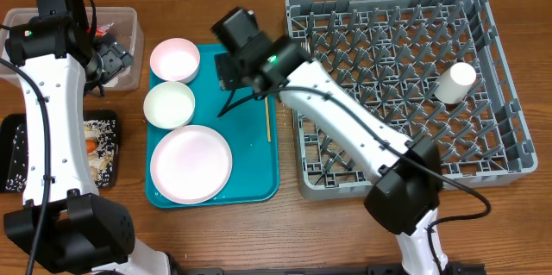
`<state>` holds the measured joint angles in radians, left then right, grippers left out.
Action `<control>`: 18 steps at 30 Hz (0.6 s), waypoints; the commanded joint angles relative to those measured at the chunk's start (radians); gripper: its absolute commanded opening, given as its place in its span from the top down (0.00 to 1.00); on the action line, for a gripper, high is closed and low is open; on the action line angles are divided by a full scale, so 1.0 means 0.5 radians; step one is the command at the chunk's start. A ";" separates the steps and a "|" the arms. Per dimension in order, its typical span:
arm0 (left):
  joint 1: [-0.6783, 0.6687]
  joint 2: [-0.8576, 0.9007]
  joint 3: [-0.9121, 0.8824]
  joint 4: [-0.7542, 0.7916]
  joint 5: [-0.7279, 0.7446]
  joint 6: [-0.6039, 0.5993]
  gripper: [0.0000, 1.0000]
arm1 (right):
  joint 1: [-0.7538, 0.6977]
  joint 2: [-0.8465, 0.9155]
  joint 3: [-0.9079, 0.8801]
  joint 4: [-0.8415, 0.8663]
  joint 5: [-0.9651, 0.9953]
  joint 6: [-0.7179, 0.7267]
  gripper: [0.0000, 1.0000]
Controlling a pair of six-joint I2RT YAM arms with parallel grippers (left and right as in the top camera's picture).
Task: Sort waste into correct bins and load items into the dishwasher rack
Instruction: 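Release the fork in the rack and raise the right gripper, then move the right gripper to the wooden chopstick and grasp it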
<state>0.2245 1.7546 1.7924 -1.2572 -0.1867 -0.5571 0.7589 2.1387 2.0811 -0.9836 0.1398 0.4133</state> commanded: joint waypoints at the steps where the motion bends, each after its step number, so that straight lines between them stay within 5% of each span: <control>1: 0.003 -0.001 0.019 0.002 0.008 -0.038 0.00 | -0.023 0.187 -0.034 0.055 0.190 0.160 0.34; 18: 0.003 -0.001 0.019 0.002 0.008 -0.038 0.00 | -0.041 0.625 -0.037 0.141 0.296 0.164 0.34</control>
<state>0.2245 1.7546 1.7924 -1.2572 -0.1867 -0.5598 0.7387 2.4504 2.0598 -0.9157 0.2527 0.4862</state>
